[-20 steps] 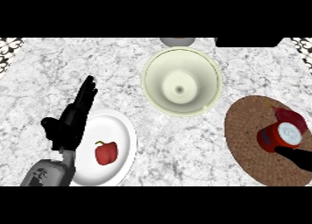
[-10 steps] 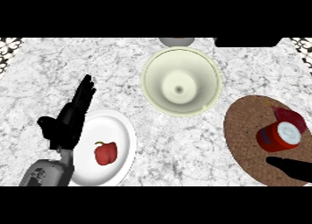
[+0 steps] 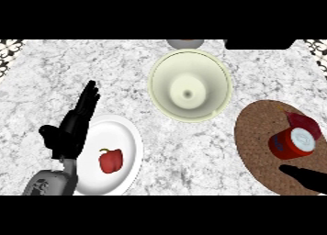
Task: Pick the can from the placemat and place it in the bowl
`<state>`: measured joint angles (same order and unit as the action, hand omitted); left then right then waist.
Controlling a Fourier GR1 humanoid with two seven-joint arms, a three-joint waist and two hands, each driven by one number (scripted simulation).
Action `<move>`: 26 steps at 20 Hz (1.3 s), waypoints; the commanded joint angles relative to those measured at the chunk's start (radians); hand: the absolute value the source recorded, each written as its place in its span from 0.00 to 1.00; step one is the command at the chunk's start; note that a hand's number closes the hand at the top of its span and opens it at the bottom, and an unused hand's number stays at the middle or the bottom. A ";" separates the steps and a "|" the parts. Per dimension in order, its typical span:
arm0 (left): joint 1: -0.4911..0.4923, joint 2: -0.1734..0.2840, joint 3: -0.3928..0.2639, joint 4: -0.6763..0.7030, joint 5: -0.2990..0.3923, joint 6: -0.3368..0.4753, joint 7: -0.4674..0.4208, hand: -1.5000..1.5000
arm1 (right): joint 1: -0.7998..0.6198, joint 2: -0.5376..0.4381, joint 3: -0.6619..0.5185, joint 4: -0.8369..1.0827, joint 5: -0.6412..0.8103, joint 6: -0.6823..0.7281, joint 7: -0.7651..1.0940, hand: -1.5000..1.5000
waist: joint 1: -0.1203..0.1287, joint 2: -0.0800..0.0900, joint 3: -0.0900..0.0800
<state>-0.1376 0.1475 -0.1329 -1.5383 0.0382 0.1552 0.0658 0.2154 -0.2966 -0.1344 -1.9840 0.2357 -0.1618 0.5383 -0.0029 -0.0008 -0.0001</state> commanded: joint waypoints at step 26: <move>-0.034 -0.056 0.088 0.070 -0.050 -0.078 -0.027 0.50 | -0.094 0.138 -0.056 0.456 0.146 -0.046 -0.263 0.00 | 0.002 0.002 0.000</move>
<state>-0.1499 0.1009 -0.0595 -1.5360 -0.0109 0.0858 0.0819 0.1404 -0.1525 -0.1944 -1.6415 0.3236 -0.1836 0.3224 -0.0004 0.0002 -0.0001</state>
